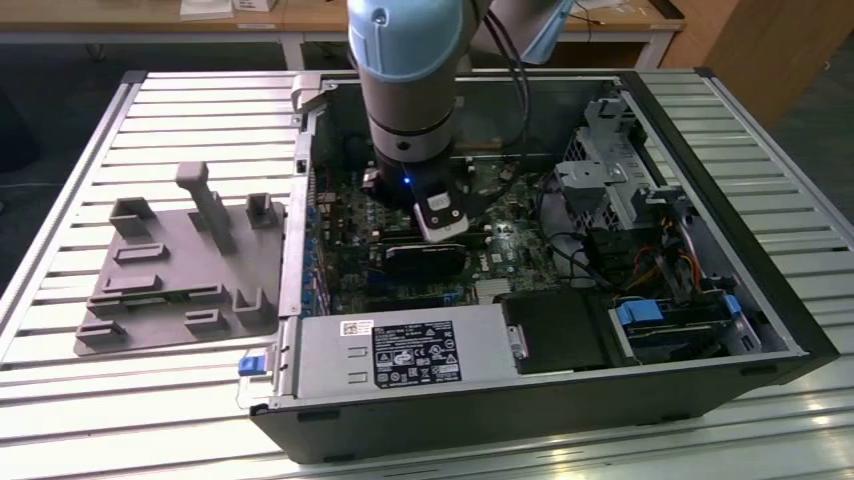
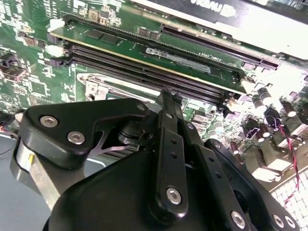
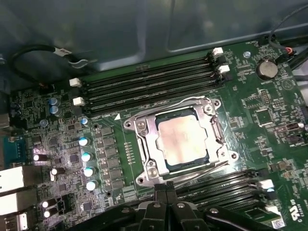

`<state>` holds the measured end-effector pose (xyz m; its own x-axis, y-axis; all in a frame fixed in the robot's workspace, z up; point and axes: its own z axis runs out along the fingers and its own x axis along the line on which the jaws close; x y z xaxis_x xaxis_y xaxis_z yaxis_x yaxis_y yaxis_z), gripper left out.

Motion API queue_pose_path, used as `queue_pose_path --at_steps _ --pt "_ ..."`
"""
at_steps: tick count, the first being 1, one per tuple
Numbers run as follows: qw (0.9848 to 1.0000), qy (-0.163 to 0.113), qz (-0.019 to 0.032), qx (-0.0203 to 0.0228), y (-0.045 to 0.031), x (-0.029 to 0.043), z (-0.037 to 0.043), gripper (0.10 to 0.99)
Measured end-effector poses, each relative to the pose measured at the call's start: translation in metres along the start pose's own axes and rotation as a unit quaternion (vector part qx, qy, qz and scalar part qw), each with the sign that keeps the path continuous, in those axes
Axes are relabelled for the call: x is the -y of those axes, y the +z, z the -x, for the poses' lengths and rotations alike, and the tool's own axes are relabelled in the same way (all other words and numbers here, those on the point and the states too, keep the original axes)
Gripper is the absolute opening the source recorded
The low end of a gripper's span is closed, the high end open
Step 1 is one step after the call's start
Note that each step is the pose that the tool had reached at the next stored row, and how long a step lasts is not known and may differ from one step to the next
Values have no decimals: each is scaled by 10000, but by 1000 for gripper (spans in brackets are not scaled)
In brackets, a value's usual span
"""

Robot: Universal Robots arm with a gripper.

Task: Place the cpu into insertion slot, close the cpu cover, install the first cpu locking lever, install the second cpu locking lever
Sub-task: 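Install the second cpu locking lever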

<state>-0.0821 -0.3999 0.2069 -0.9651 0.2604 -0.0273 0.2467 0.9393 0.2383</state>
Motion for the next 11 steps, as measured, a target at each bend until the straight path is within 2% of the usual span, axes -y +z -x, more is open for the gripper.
queue_pose_path --at_steps 4,11 --pt "10000 -9 37 -13 30 12 -17 102" --pt "9999 -13 152 -43 72 34 -62 102"
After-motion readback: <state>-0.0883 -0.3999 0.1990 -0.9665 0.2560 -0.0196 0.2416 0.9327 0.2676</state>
